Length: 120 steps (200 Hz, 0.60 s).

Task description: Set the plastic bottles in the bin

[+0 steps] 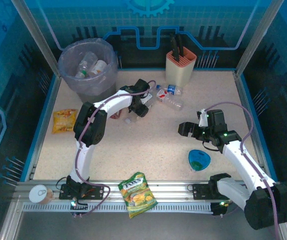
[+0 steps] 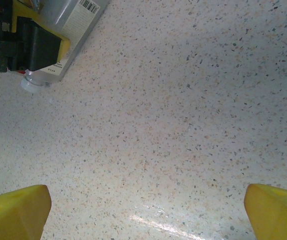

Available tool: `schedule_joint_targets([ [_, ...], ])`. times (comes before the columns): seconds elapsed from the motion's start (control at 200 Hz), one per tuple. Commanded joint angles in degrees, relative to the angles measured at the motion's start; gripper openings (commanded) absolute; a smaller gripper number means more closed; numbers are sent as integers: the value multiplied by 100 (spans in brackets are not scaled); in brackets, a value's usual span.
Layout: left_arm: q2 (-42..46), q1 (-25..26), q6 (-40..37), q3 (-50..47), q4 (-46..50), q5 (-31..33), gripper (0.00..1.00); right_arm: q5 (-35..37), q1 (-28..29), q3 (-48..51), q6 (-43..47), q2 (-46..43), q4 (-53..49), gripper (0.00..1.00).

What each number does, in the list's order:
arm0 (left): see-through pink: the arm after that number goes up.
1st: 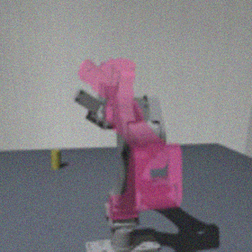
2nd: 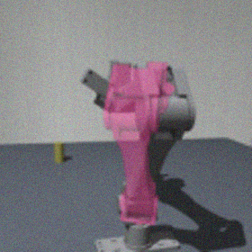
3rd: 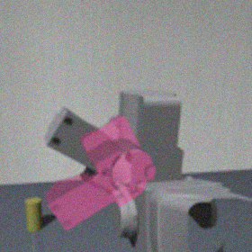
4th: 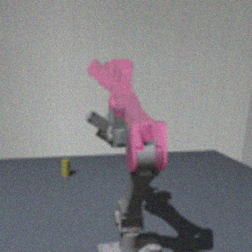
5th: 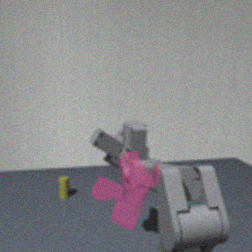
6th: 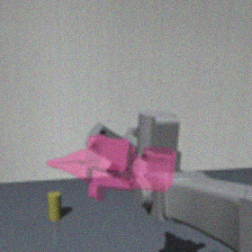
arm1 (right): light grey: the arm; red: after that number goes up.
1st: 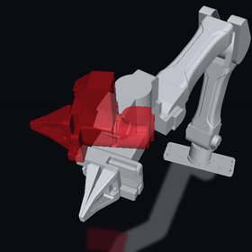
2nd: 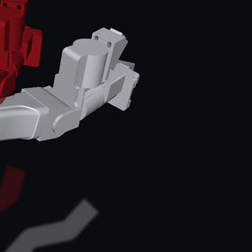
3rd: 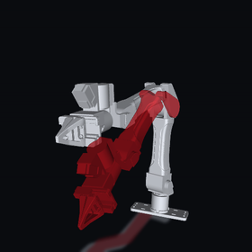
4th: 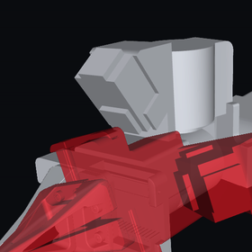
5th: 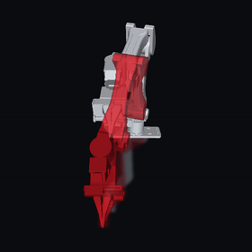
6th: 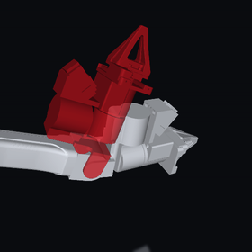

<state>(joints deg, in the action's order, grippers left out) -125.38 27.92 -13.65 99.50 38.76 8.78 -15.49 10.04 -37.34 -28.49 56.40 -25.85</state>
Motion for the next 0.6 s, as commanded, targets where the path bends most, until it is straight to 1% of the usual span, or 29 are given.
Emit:
schedule_joint_targets([
  [0.0, 473, 29, 110, -71, 232, -17, 53, -87, -99, 86, 45, 42, 94, 100],
  [0.18, 1242, 29, 468, 22, 561, -374, 53, -146, -97, 133, -73, 192, 398, 100],
  [0.3, 1898, 22, 740, 326, 920, -732, 51, -245, -96, 135, -168, 342, 627, 100],
  [0.365, 2236, 13, 870, 606, 1140, -803, 49, -272, -98, 103, -175, 446, 703, 100],
  [0.465, 2455, -254, 1134, 1408, 1637, -958, 44, -386, -92, -13, -141, 577, 663, 100],
  [0.595, 2589, -848, 1376, 2233, 1824, -1197, 40, -317, -98, -34, -108, 558, 577, 100],
])
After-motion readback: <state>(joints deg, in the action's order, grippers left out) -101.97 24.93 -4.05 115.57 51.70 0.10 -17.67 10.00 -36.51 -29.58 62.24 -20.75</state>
